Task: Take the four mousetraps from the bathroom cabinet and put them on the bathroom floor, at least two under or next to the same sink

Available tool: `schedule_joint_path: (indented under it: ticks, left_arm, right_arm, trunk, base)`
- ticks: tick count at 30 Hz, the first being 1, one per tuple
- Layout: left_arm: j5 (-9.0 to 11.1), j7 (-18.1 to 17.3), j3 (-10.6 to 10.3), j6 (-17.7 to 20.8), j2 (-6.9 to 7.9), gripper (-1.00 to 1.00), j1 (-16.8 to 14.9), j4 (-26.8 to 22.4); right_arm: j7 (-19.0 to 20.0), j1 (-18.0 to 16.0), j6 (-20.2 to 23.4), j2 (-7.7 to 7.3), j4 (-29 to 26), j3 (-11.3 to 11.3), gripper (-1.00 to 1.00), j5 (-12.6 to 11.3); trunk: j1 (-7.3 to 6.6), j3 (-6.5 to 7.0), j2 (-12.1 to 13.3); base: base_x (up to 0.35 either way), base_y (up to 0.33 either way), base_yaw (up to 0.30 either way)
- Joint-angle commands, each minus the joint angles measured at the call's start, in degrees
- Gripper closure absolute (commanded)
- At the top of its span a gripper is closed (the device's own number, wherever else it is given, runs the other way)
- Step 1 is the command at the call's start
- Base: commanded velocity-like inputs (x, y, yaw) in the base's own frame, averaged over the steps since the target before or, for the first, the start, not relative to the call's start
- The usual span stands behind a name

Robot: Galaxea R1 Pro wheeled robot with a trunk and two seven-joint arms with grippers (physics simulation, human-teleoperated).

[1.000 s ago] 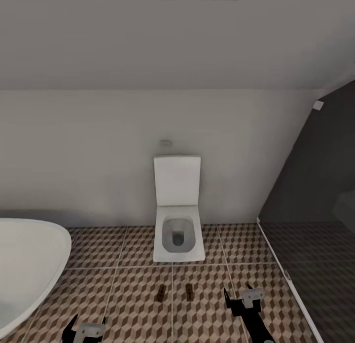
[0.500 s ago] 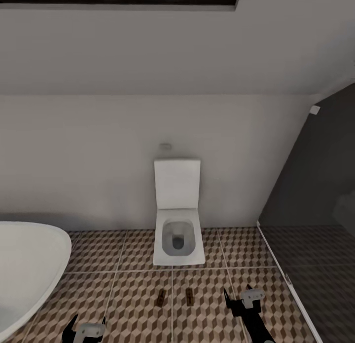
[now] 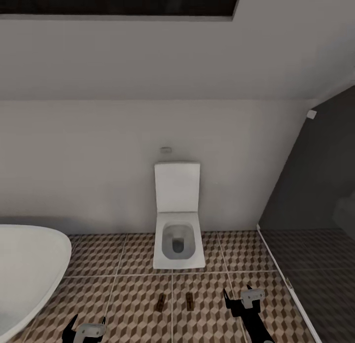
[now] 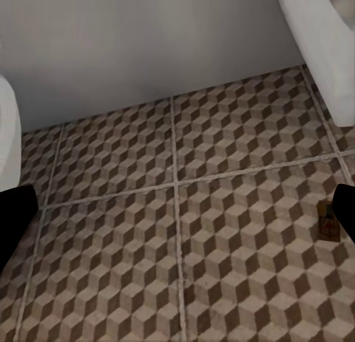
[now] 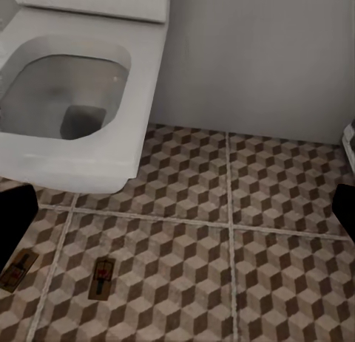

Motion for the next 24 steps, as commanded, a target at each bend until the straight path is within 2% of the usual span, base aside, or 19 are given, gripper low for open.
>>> schedule_joint_path:
  ticks: [1,24]
  left_arm:
    - [0.1,0.3,-0.5,-0.2,-0.04,-1.0,-0.1,0.1]
    - [0.1,0.3,-0.5,-0.1,-0.04,-1.0,-0.1,0.1]
  right_arm:
    - [-0.2,0.0,-0.1,0.0,0.0,0.5,-1.0,-0.4]
    - [-0.2,0.1,-0.1,0.01,0.0,0.5,-1.0,-0.4]
  trunk:
    - [0.03,-0.02,-0.1]
    - [0.03,2.12,-0.1]
  base:
    - [0.0,0.0,0.0]
    - [0.0,0.0,0.0]
